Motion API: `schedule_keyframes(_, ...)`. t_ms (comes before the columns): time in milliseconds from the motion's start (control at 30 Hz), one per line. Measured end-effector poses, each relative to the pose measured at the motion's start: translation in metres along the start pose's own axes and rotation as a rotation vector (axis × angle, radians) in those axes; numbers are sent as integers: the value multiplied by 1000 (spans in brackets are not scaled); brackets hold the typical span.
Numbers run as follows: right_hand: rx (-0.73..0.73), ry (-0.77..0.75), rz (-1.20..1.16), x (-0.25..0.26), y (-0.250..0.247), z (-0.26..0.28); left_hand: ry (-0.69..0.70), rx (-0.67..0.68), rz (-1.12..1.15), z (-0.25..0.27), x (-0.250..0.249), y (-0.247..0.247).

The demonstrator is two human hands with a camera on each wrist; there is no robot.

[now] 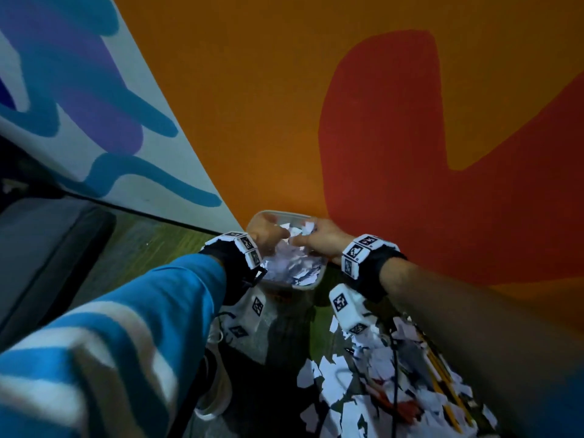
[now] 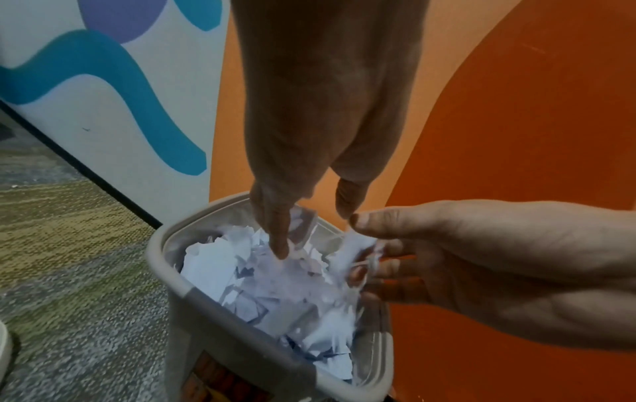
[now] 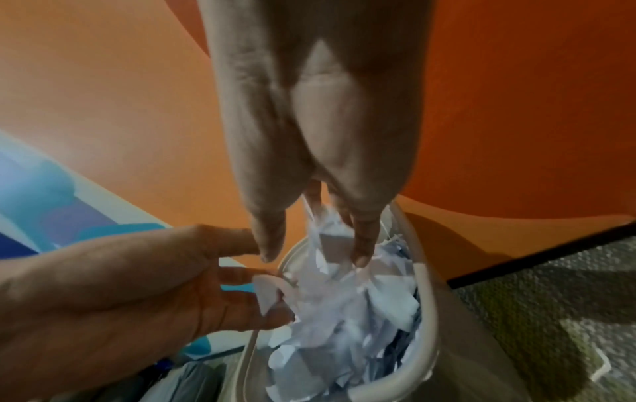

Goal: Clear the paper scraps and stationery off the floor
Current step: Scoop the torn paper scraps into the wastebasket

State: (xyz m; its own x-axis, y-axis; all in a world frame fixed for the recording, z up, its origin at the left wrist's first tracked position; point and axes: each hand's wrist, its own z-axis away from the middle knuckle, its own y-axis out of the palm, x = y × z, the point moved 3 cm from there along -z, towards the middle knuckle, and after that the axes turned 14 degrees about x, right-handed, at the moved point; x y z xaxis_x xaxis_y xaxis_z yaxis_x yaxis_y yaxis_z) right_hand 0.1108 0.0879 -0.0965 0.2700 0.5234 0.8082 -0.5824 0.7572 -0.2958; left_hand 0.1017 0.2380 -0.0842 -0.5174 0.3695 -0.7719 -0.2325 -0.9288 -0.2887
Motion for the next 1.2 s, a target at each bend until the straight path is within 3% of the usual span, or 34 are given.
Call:
schedule_keyframes(167,113,66,59,0,-2,2,9,54,-181,4,-5,4)
schedule_keyframes(367,56,44,18,-6,-33,26,231,-40,-404,11,-16,14)
schedule_keyframes(567,83,86,54,-37,-48,68,339,63,-321,25,-9,54)
schedule_keyframes(800,168,319,117,-141,-39,127,333,406,-439,50,33,122)
schedule_keyframes(900,204,435,96,-197,-24,144,242,499,-482,49,57,147)
schedule_keyframes(1200,287,550,324,-310,33,164,44,545,-381,44,169,223)
